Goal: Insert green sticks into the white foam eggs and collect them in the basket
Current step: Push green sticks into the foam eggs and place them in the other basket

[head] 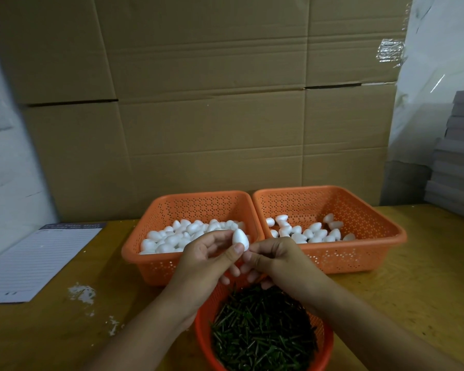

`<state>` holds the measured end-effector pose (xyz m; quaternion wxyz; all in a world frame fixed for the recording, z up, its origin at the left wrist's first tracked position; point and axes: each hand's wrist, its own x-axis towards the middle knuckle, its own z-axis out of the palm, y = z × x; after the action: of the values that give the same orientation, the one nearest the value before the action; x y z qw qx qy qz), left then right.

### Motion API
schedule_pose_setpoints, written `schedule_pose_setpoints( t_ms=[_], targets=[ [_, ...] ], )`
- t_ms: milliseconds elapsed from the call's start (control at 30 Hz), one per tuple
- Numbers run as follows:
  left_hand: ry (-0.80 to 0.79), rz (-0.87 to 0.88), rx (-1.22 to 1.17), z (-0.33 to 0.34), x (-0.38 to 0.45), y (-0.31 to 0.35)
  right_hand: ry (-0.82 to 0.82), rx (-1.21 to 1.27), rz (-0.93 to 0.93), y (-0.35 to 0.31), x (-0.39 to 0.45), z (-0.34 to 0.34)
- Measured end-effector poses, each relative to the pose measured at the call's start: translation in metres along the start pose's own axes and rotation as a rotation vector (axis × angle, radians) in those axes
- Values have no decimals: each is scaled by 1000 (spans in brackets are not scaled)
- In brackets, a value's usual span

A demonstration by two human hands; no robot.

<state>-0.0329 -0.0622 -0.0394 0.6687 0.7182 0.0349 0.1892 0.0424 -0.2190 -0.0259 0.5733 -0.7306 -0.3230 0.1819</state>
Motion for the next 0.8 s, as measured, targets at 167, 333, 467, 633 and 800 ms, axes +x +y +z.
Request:
schedule_pose_setpoints(
  t_ms=[167, 333, 467, 633, 800],
  targets=[
    [-8, -2, -4, 0, 0, 1, -16, 23, 18, 0, 0, 1],
    [-4, 3, -12, 0, -1, 1, -6, 39, 21, 0, -1, 0],
    [-8, -4, -1, 1, -2, 1, 4, 53, 22, 1, -1, 0],
    [3, -8, -6, 2, -2, 3, 16, 58, 19, 2, 0, 1],
    [14, -7, -17, 2, -2, 3, 15, 60, -2, 0, -1, 2]
  ],
)
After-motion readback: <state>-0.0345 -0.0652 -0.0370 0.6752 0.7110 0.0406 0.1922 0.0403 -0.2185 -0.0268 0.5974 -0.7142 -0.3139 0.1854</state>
